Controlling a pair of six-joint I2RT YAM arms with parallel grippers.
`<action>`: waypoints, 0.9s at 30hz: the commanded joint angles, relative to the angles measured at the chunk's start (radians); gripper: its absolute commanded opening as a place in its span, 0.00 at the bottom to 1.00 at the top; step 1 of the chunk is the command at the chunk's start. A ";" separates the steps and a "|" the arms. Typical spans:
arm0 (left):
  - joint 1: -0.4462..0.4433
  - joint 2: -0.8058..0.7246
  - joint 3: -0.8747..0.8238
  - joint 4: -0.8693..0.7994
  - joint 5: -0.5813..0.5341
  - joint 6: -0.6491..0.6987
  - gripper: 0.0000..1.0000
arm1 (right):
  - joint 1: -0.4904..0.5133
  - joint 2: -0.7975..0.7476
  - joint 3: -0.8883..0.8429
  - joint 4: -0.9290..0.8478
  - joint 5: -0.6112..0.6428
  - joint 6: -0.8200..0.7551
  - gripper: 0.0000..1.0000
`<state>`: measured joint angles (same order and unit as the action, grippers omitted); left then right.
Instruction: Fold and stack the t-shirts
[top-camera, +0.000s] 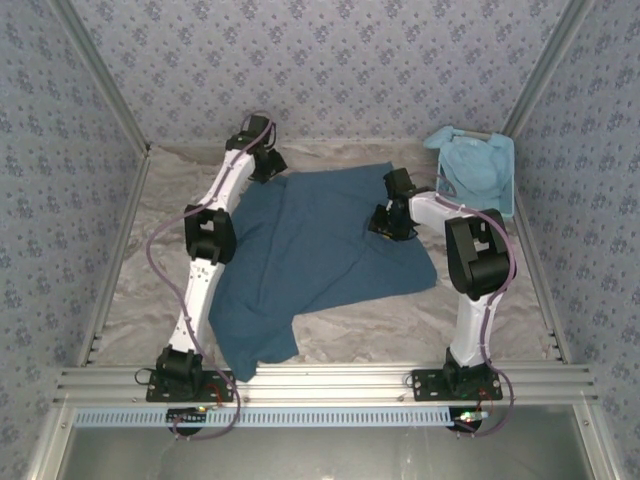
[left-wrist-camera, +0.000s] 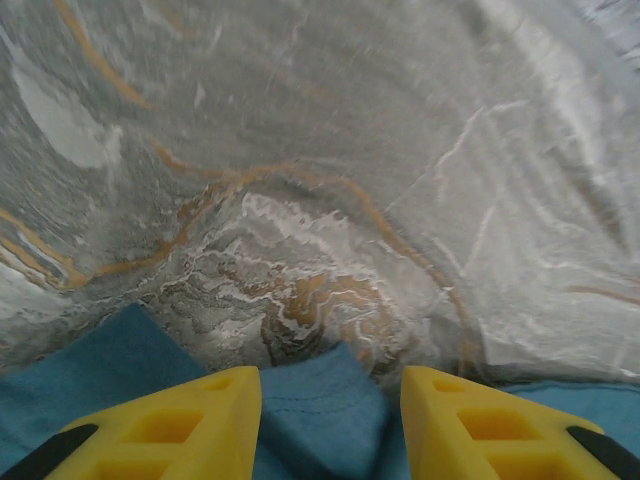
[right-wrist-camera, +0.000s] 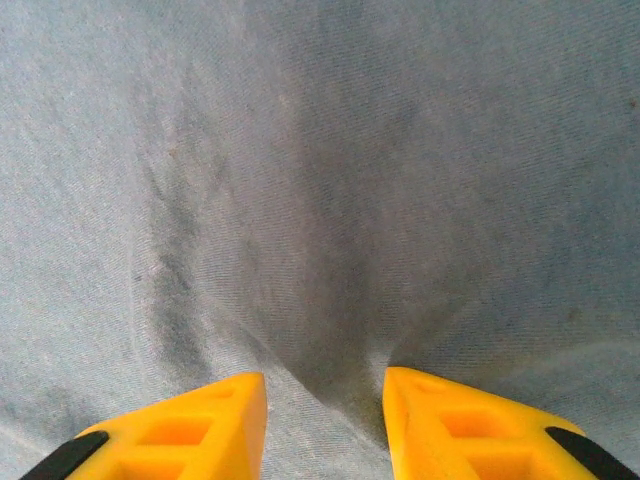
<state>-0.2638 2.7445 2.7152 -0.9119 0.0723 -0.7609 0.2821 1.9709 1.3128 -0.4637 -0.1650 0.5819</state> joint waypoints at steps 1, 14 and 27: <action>0.000 -0.014 0.006 0.029 0.008 -0.005 0.42 | 0.003 -0.023 -0.031 -0.043 -0.015 -0.015 0.39; -0.028 -0.001 0.009 0.079 -0.015 0.025 0.42 | -0.001 -0.028 -0.053 -0.030 -0.019 -0.014 0.39; -0.040 0.010 -0.010 -0.022 -0.061 -0.041 0.39 | -0.009 -0.020 -0.053 -0.020 -0.029 -0.012 0.39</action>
<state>-0.3096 2.7457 2.7125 -0.8986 0.0284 -0.7792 0.2771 1.9499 1.2778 -0.4496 -0.1848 0.5819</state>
